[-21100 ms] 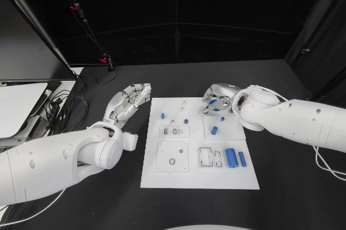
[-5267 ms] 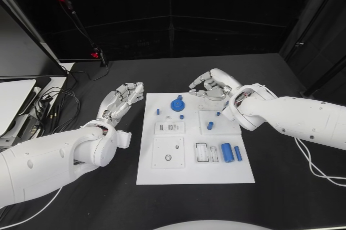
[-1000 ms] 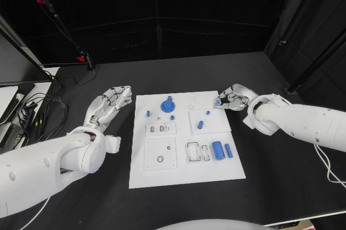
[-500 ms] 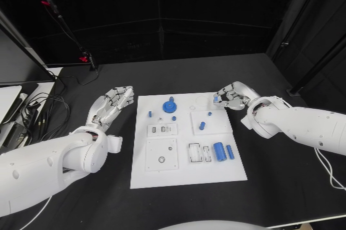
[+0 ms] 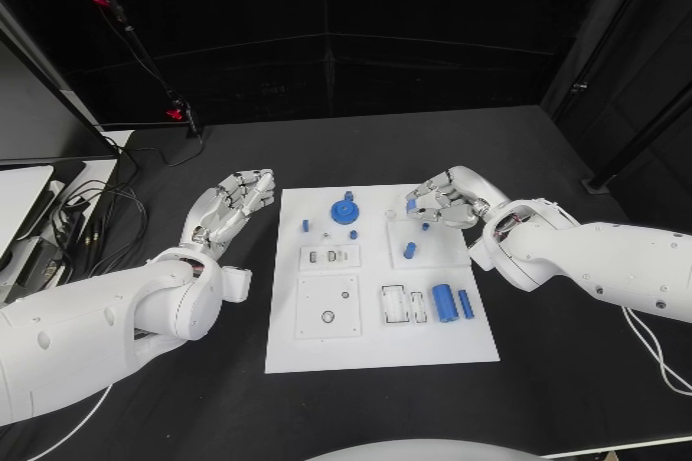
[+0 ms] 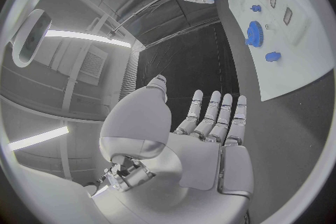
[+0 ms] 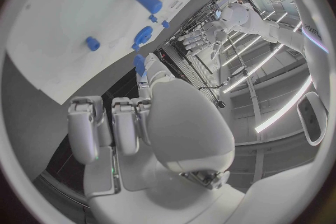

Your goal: Assemble the parts on the task board

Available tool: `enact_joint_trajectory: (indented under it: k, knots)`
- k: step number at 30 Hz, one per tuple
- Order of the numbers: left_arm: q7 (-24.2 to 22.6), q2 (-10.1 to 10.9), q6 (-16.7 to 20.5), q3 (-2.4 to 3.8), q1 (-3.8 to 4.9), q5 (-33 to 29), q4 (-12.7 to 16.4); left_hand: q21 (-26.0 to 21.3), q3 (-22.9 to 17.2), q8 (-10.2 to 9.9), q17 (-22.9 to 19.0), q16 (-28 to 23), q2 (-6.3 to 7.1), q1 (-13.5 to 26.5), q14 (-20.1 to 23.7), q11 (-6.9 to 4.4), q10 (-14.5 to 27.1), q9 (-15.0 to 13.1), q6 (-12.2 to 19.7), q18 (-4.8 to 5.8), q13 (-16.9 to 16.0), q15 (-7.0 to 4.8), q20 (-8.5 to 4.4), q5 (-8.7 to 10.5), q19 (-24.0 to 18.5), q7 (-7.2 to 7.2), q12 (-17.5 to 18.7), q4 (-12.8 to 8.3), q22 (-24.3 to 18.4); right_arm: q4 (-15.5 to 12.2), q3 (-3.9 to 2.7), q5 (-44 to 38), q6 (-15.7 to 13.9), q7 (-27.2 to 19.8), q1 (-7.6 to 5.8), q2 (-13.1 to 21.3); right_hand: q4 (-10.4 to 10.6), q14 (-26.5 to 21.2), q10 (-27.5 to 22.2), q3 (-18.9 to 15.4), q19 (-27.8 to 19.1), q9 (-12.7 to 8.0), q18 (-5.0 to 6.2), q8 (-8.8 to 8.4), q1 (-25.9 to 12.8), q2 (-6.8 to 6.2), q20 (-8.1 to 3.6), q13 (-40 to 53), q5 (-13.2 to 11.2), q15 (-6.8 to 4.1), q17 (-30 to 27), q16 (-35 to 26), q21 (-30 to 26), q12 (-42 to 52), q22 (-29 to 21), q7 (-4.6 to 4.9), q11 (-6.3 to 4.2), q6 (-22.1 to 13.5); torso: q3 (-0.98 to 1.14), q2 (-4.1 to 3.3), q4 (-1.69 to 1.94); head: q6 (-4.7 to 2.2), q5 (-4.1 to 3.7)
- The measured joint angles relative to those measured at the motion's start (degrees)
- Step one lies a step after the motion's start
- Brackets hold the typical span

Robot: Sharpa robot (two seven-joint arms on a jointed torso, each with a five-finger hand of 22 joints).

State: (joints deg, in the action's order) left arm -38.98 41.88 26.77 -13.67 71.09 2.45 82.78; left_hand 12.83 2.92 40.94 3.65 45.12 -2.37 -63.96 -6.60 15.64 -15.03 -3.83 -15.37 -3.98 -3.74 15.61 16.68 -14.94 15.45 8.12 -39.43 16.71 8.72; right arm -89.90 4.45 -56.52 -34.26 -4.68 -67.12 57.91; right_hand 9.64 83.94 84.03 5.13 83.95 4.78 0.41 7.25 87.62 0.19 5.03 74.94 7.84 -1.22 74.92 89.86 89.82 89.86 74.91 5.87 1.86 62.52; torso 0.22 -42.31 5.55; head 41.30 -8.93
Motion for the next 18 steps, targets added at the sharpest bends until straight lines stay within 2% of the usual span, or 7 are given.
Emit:
enact_joint_trajectory:
  k: [5,18]
  knots:
    - [0.00,0.08,0.00,0.00,0.00,0.00,0.06,0.00,0.00,0.00,0.00,0.00,0.00,0.00,0.00,0.00,0.00,0.00,0.00,0.00,0.00,0.00,0.00,0.00,0.00,0.00,0.00,0.00,0.00,-2.48,0.01,-1.65,0.19,3.46,-0.02,-1.49,-0.01,0.00,0.00,0.01,0.00,-0.11,0.00,0.00,0.08,0.08,0.00,0.00,0.06,0.00,0.00,0.00,0.00,0.00,0.00,0.00,0.00,0.00,0.00,0.00,0.00,0.47,0.73]
    - [0.00,0.09,0.00,0.00,0.00,0.00,0.16,0.00,0.00,0.00,0.00,0.00,0.00,0.00,0.00,0.00,0.00,0.00,0.00,0.00,0.00,0.00,0.00,0.00,0.00,0.00,-0.24,0.00,0.00,-7.23,0.02,-5.78,0.13,12.68,-0.01,-4.96,-0.01,0.00,0.00,0.01,0.00,-0.11,0.00,-0.17,0.16,0.14,0.00,0.01,0.07,0.00,-0.01,0.00,0.00,0.00,0.00,0.01,0.00,0.00,-0.01,0.01,0.00,1.03,1.97]
